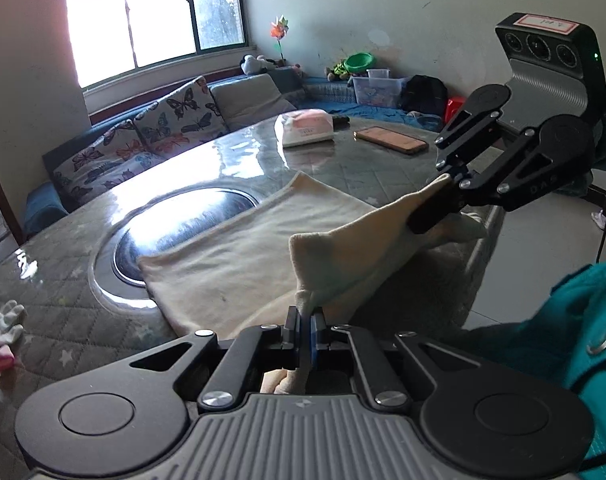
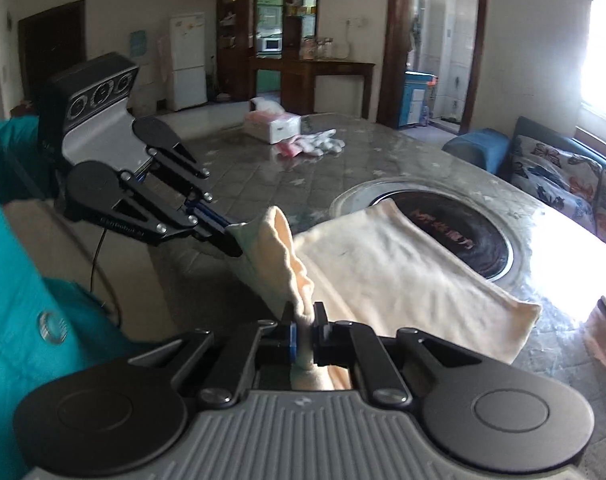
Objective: Fold clothes
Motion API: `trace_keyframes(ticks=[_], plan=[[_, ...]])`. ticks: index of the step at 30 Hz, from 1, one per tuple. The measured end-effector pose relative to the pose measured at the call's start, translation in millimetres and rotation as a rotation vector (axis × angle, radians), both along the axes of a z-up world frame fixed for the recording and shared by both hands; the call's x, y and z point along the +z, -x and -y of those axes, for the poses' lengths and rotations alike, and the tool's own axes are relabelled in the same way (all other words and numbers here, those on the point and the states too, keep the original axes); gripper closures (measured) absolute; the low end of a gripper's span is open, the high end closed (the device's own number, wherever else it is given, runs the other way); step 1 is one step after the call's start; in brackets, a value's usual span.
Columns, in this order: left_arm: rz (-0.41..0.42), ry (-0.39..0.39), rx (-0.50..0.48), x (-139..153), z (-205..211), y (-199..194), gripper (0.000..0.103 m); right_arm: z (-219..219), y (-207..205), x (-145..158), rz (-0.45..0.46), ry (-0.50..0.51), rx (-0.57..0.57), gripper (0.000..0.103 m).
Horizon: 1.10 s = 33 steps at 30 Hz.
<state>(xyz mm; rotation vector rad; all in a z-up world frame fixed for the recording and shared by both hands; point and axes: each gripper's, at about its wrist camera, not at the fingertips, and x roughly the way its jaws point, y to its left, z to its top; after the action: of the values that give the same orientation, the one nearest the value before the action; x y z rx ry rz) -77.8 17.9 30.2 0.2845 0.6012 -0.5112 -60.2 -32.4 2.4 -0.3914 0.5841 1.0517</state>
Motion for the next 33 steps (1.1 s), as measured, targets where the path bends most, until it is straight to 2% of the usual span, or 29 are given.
trace_keyframes(ticks=[6,13,21,24,26,30,33], plan=[[0.023,0.022,0.007,8.4,-7.2,-41.9,0.098,-1.5,-42.3,5.1,0.0,-0.02,-0.074,0.097],[0.011,0.006,0.029,0.7,-13.2,-115.1,0.098,-9.2,-108.6,2.0,-0.021,-0.023,-0.148,0.097],[-0.078,-0.008,0.14,-36.3,-20.5,-205.7,0.098,-42.8,-195.0,-36.7,-0.036,0.04,-0.294,0.097],[-0.107,-0.03,0.18,-54.5,-20.0,-223.2,0.097,-54.9,-208.4,-58.5,-0.011,0.074,-0.338,0.091],[-0.13,-0.028,0.205,-64.1,-21.6,-228.8,0.097,-54.7,-216.8,-73.5,-0.029,0.072,-0.381,0.087],[-0.12,0.002,0.234,-64.3,-29.2,-228.1,0.093,-29.9,-216.0,-71.3,-0.048,0.016,-0.463,0.084],[-0.117,0.012,0.246,-64.9,-32.6,-230.8,0.09,-14.1,-203.4,-70.1,-0.05,0.04,-0.48,0.083]])
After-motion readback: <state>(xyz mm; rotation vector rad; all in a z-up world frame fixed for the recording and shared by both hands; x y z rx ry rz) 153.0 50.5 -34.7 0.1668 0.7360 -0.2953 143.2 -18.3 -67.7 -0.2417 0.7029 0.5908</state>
